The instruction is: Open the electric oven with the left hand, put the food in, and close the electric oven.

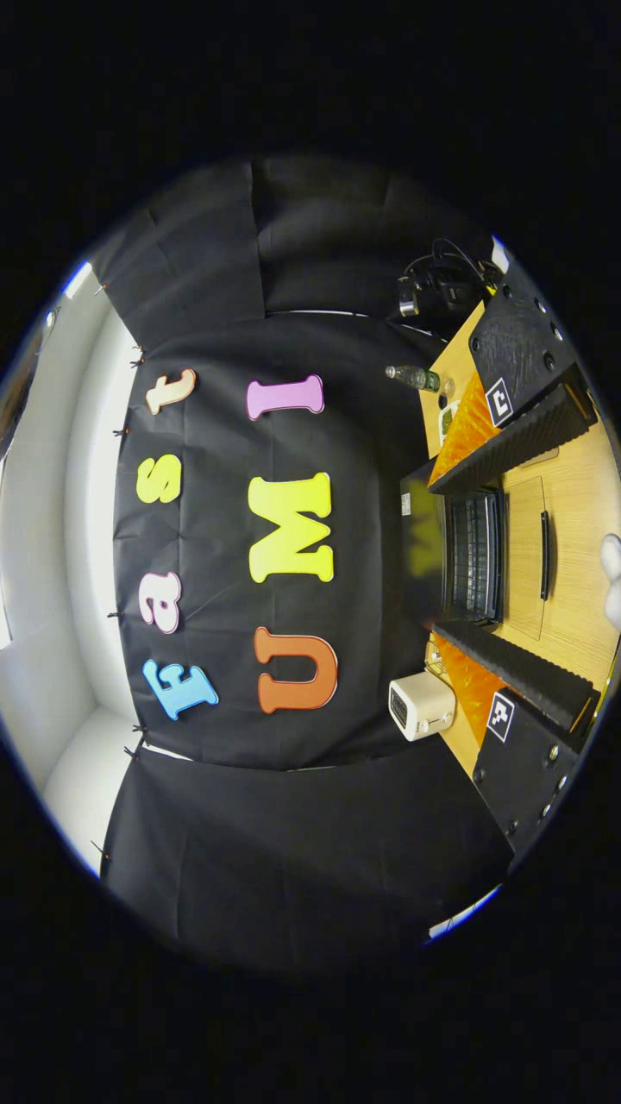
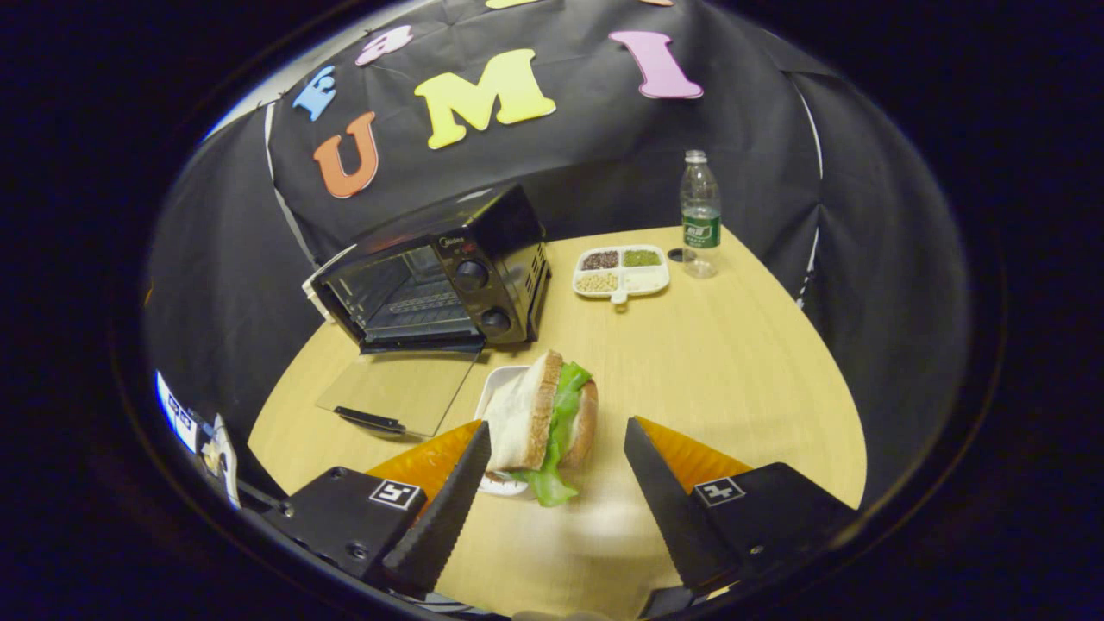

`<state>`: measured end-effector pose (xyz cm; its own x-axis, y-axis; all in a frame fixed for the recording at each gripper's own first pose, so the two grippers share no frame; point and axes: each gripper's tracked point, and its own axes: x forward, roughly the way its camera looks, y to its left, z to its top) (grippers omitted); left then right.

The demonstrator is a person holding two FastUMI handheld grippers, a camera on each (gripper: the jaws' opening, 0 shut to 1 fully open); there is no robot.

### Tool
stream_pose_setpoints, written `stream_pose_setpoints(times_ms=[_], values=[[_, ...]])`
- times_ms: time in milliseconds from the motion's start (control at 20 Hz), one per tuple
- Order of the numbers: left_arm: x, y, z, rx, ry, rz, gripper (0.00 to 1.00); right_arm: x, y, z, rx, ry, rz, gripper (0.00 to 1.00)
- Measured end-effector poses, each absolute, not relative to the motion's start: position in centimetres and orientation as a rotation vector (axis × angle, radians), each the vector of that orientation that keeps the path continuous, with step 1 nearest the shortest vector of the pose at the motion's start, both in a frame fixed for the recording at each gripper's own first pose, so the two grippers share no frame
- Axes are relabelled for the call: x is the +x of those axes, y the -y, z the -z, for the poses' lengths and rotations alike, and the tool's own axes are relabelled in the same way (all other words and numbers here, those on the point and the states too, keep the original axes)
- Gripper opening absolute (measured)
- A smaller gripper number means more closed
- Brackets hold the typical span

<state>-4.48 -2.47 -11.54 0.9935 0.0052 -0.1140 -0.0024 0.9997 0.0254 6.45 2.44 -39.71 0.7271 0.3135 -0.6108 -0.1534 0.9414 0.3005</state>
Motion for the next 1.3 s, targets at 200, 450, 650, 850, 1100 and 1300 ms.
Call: stream_pose_setpoints(times_ms=[200, 450, 650, 850, 1100, 1300], values=[[-3.5, 3.0, 11.9, 0.036, -0.134, -0.026, 0.95, 8.1, -3.6, 41.2, 0.316, -0.799, -0.344, 0.92], [-2.3, 3.6, 12.8, 0.035, -0.169, -0.051, 0.96, 8.9, -4.3, 42.2, 0.412, -0.89, -0.386, 0.7], [-1.6, 4.1, 13.1, 0.039, -0.178, -0.047, 0.95, 8.8, -4.5, 41.7, 0.446, -0.891, -0.418, 0.52], [-1.4, 4.1, 13.1, 0.026, -0.183, -0.033, 0.96, 8.7, -4.6, 39.6, 0.414, -0.849, -0.403, 0.39], [-1.7, 2.4, 12.8, 0.026, -0.174, -0.012, 0.96, 8.6, -6.9, 33.6, 0.514, -0.73, -0.389, 0.4], [-2.2, -0.1, 12.8, 0.039, -0.175, -0.005, 0.96, 8.6, -11.4, 31.1, 0.692, -0.652, -0.384, 0.38]])
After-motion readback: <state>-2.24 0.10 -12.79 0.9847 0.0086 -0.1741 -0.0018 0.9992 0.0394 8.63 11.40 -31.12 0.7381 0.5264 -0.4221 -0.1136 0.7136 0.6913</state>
